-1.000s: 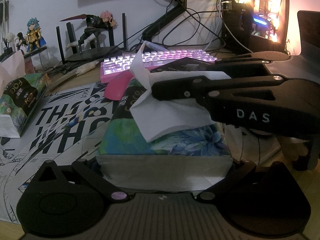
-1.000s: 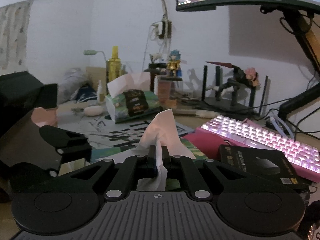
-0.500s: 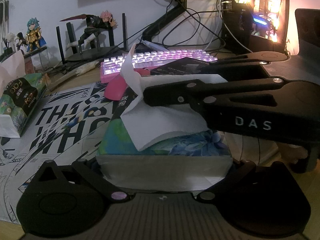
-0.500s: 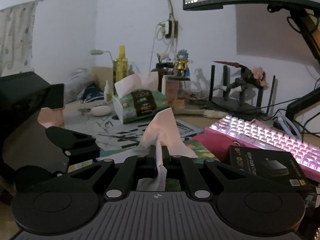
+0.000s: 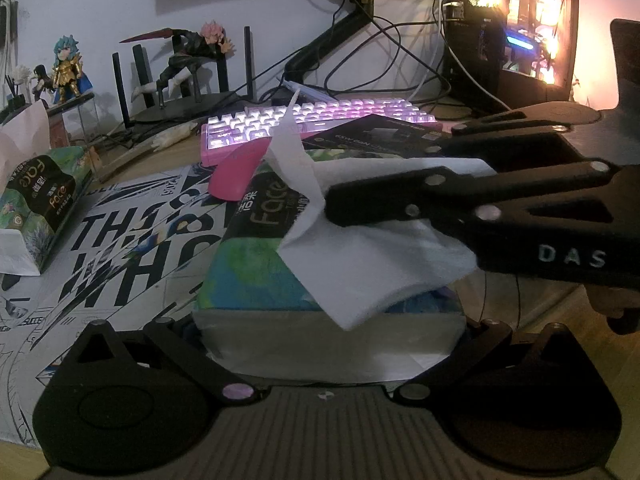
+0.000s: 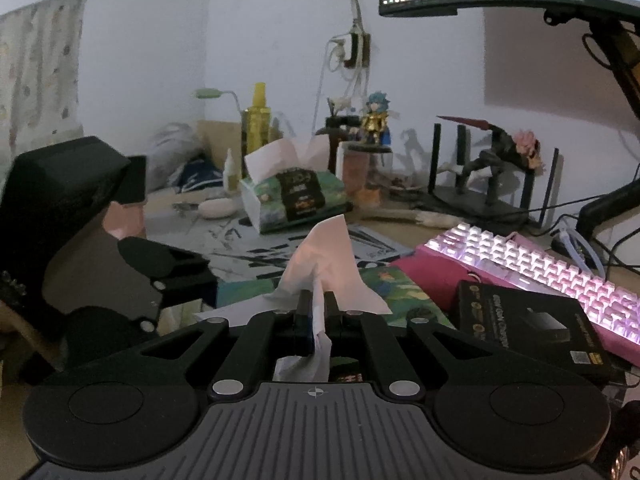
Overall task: Clean container
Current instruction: 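Wipe the tissue along the pack top toward its edge with the right gripper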
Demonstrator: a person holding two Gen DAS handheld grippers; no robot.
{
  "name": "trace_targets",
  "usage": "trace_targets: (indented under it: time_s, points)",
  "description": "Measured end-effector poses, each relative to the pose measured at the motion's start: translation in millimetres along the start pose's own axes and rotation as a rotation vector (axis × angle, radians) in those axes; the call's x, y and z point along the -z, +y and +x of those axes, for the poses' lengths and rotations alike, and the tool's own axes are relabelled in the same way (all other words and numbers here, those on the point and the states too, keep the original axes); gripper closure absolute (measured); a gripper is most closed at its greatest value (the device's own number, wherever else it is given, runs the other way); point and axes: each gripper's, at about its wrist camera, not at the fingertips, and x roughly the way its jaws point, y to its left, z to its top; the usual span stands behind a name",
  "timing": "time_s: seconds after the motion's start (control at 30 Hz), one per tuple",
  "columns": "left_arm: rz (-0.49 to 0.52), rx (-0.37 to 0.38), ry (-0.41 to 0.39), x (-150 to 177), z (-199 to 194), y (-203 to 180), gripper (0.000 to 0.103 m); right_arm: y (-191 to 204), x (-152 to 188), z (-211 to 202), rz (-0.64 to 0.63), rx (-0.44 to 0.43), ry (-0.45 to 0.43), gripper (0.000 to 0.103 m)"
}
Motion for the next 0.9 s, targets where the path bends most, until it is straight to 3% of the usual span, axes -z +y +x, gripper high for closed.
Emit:
trace_targets:
  time_s: [0.2, 0.9]
  points:
    - [0.0, 0.0, 0.0, 0, 0, 0, 0.0, 6, -1, 4, -0.003, -0.025, -0.012, 0.097]
    - [0.0, 0.0, 0.0, 0, 0, 0, 0.0, -4, -3, 1, 0.038, 0.049, -0.029, 0.097]
